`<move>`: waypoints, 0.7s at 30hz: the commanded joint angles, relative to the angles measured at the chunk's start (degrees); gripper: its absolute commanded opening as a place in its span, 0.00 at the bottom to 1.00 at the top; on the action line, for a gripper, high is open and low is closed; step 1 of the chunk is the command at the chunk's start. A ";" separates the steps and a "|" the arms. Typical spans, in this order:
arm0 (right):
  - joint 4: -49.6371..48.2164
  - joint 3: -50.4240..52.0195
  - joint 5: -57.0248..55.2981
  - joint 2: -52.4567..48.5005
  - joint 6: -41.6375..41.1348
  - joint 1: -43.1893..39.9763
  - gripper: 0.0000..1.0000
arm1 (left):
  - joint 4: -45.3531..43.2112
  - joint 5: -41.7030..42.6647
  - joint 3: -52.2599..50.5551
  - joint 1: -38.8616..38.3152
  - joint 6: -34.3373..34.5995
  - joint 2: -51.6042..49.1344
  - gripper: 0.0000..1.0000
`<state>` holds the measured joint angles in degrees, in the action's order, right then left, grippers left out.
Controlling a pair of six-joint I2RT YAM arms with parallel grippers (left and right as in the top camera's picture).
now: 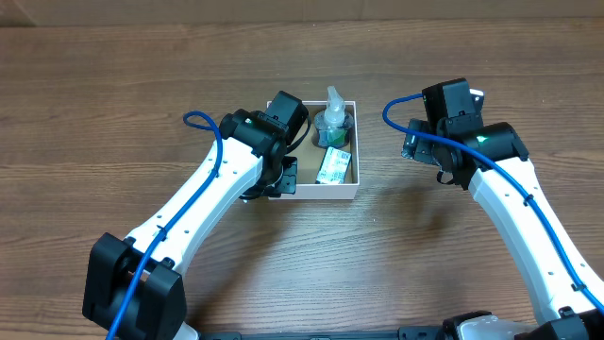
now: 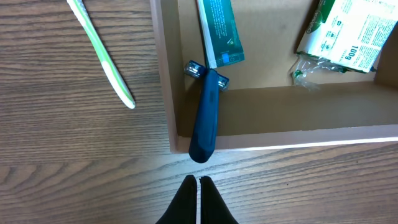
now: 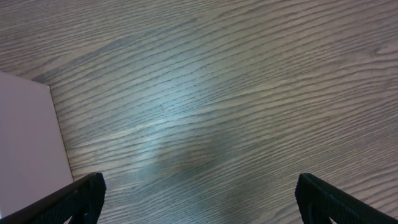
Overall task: Pack container
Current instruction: 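Lower the toothpaste into the box's left side and release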
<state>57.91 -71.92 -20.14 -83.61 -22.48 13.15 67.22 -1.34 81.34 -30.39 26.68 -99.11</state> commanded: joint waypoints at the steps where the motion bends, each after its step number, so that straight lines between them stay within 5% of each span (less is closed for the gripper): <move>1: -0.35 -1.22 -0.79 0.98 -0.28 -0.15 1.00 | -0.44 -0.79 -0.31 0.00 0.35 -0.59 0.04; 21: -0.33 -1.22 -0.79 0.98 -0.28 -0.15 1.00 | -0.39 -0.81 -0.72 0.00 0.37 -0.66 0.04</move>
<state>57.89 -71.92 -20.12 -83.61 -22.48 13.15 67.05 -1.37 80.90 -30.39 26.68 -99.15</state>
